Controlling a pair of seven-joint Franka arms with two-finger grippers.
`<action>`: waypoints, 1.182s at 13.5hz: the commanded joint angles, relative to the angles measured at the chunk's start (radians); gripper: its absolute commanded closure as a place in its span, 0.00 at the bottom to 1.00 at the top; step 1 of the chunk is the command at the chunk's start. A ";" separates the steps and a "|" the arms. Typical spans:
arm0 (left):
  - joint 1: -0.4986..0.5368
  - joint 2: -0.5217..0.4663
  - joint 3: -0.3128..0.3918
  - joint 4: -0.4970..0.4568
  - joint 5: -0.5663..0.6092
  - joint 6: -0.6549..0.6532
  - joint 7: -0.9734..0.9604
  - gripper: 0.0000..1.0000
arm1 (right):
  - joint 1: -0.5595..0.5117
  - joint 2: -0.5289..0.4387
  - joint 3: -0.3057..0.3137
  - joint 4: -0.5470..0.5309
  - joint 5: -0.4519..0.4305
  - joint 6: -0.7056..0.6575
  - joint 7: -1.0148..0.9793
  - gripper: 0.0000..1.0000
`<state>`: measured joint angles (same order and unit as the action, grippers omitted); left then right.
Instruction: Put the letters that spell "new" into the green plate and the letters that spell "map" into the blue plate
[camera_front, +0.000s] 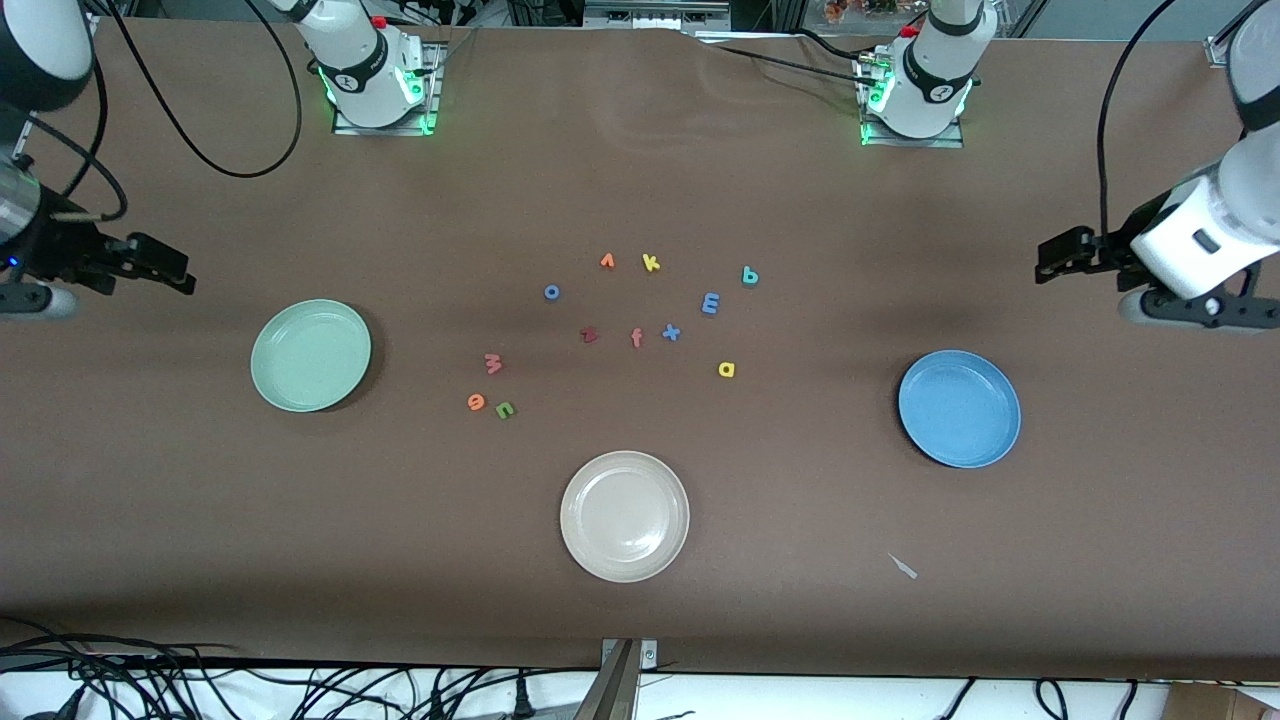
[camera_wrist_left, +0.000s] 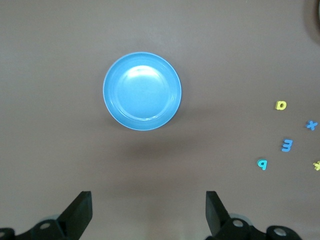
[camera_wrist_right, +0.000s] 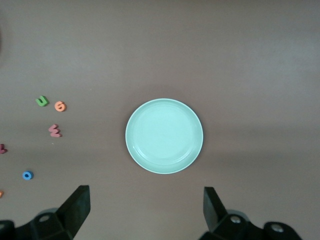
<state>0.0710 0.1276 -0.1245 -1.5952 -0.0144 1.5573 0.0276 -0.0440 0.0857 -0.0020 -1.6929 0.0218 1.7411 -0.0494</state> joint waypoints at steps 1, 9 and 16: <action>-0.065 0.072 -0.009 0.017 -0.016 -0.002 0.008 0.00 | -0.014 0.034 0.010 0.022 0.003 0.008 0.006 0.00; -0.321 0.195 -0.030 -0.073 -0.082 0.202 -0.141 0.00 | 0.035 0.147 0.014 0.053 -0.005 0.095 0.009 0.00; -0.543 0.306 -0.030 -0.187 -0.070 0.487 -0.245 0.00 | 0.111 0.313 0.016 0.056 -0.020 0.262 0.375 0.00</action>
<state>-0.4275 0.3790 -0.1693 -1.7834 -0.0694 1.9836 -0.2122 0.0320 0.3572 0.0131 -1.6684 0.0213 1.9827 0.2046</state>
